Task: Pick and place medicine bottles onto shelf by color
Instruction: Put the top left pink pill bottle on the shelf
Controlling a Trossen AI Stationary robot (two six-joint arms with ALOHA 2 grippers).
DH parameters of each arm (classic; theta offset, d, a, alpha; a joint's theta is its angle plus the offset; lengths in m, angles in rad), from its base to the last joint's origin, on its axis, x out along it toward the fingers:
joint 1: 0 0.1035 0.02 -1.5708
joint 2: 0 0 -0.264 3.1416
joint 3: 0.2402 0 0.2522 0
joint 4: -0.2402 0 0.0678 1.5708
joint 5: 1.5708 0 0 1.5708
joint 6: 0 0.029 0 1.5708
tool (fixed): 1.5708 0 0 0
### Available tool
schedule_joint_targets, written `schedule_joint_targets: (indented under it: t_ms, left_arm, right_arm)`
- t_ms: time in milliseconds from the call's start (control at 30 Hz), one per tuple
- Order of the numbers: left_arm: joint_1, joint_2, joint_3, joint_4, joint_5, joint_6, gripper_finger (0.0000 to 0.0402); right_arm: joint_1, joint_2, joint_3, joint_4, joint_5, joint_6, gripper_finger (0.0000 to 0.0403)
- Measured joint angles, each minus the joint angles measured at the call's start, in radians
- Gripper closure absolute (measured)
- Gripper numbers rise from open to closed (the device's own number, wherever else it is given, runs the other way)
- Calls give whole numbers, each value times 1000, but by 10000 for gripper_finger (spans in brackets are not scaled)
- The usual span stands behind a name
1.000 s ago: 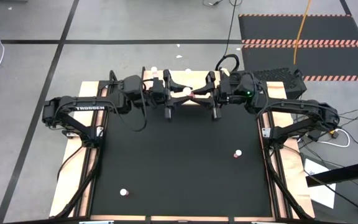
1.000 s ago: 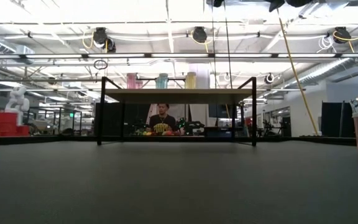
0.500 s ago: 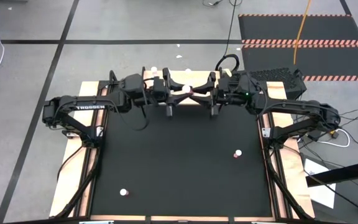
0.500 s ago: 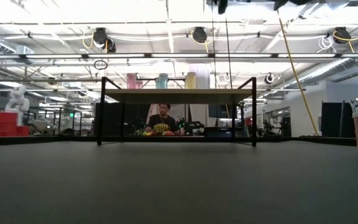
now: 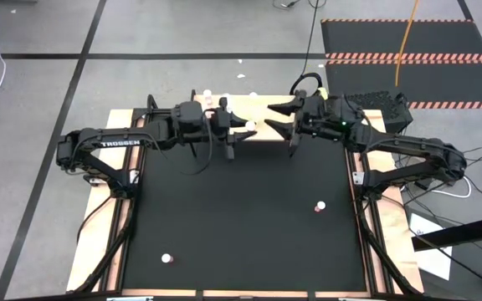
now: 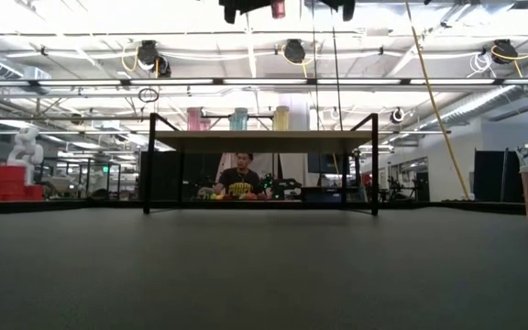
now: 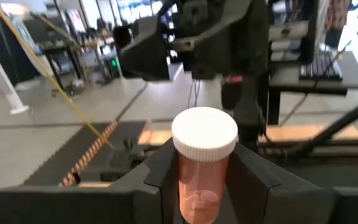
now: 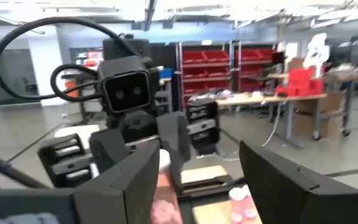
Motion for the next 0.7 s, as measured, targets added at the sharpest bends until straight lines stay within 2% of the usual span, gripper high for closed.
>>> schedule_joint_targets:
  t_ms: [367, 700]
  left_arm:
    - [-6, 0, 0, -158, 0, 56, 286]
    - [-6, 1, 0, -194, 0, 42, 286]
  right_arm:
    - [43, 121, 0, 28, -116, 4, 170]
    - [61, 188, 0, 64, -143, -35, 170]
